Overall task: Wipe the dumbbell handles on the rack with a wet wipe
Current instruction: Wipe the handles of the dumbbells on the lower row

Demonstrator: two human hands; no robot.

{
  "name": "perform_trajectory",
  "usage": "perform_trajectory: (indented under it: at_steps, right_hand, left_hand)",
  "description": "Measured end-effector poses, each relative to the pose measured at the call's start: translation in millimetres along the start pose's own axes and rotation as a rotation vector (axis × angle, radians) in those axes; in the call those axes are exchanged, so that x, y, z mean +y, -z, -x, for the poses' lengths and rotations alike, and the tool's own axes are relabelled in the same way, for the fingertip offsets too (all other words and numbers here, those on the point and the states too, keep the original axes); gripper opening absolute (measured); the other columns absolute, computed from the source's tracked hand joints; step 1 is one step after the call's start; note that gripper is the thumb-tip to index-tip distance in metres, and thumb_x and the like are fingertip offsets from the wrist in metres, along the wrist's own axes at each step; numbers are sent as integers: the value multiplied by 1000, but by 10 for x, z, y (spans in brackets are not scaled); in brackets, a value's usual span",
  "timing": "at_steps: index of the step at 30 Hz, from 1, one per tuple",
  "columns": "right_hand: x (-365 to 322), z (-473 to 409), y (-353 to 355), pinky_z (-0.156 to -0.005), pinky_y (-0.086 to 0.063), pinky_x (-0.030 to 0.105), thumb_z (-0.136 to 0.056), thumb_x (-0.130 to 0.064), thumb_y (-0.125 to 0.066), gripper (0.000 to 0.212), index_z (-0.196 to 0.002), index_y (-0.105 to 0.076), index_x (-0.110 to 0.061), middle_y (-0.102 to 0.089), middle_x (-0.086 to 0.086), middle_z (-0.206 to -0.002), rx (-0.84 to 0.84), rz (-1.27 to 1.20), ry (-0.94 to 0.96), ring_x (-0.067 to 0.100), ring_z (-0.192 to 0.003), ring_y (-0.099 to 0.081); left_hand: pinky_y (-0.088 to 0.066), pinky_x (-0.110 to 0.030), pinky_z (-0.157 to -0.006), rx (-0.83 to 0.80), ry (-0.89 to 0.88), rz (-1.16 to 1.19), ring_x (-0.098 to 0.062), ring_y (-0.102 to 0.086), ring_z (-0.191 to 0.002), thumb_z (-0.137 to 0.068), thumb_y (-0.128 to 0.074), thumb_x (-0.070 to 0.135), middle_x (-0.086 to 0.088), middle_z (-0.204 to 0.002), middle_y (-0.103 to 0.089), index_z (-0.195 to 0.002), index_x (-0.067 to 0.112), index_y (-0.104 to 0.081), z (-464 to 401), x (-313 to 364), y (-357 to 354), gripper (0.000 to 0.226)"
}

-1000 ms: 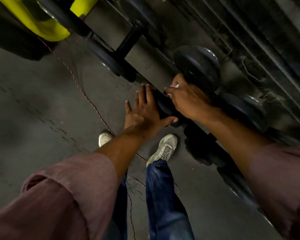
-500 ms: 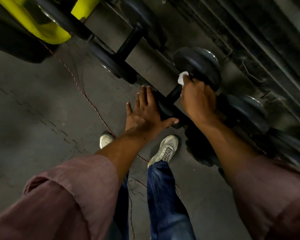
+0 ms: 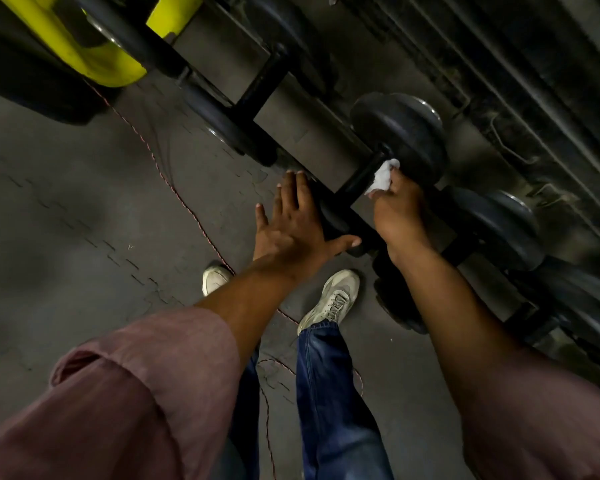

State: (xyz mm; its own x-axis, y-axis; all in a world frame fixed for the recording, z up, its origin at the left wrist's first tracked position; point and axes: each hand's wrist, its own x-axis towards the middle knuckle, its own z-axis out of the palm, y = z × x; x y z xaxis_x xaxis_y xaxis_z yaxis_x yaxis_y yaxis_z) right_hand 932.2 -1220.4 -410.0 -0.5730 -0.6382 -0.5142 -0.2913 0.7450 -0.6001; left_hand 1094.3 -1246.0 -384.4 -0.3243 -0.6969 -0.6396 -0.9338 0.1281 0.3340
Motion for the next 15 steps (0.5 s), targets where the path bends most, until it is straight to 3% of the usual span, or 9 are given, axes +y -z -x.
perform_trajectory:
  at_steps: [1,3,5,7,9,12,15]
  right_hand:
    - [18,-29,-27,-100,-46,19,-102,-20,-45,34,-134,-57,-20,-66,-1,-123,-24,-97,-59,16,-114,-63]
    - [3,-95,-54,-101,-52,37,-102,-18,-46,29,-128,-58,-25,-67,-6,-110,-10,-304,-221,15,-107,-65]
    - [-55,-179,-60,-89,-55,33,-104,-14,-43,30,-130,-56,-20,-65,-1,-114,-8,-540,-397,19,-109,-64]
    - [-59,-199,-44,-74,-54,28,-103,-10,-42,38,-139,-51,-18,-61,4,-121,-65,-627,-458,18,-101,-64]
    - [-76,-189,-16,-68,-52,26,-102,-5,-40,38,-136,-52,-17,-63,3,-109,-133,-659,-483,15,-87,-63]
    - [-31,-109,-11,-55,-48,18,-88,12,-44,36,-104,-62,-14,-64,0,-80,-263,-519,-454,12,-68,-61]
    - [43,-27,-22,-54,-45,20,-82,15,-40,35,-74,-56,-14,-58,-1,-61,-377,-412,-452,13,-61,-54]
  left_hand:
    - [-3,-60,-124,-2,0,-2,-27,5,-157,-72,-57,88,-6,-170,17,-161,16,14,3,5,4,135]
    - [-2,-59,-124,0,-4,-5,-27,5,-157,-73,-57,88,-6,-169,17,-161,16,14,13,9,16,134]
    - [-2,-59,-124,2,-6,-4,-27,5,-157,-73,-57,87,-7,-169,17,-161,15,14,18,7,25,134]
    - [-3,-59,-125,5,-5,-4,-27,5,-157,-73,-57,88,-7,-170,16,-161,15,14,20,5,22,134]
    - [-4,-60,-125,11,-9,-5,-27,4,-157,-73,-57,87,-7,-170,16,-161,15,14,24,2,18,134]
    - [-5,-60,-125,21,-16,4,-26,3,-157,-72,-58,87,-6,-170,14,-161,16,13,32,-4,19,134]
    - [-6,-59,-125,30,-16,3,-26,2,-157,-73,-59,86,-7,-170,13,-161,16,12,36,0,22,134]
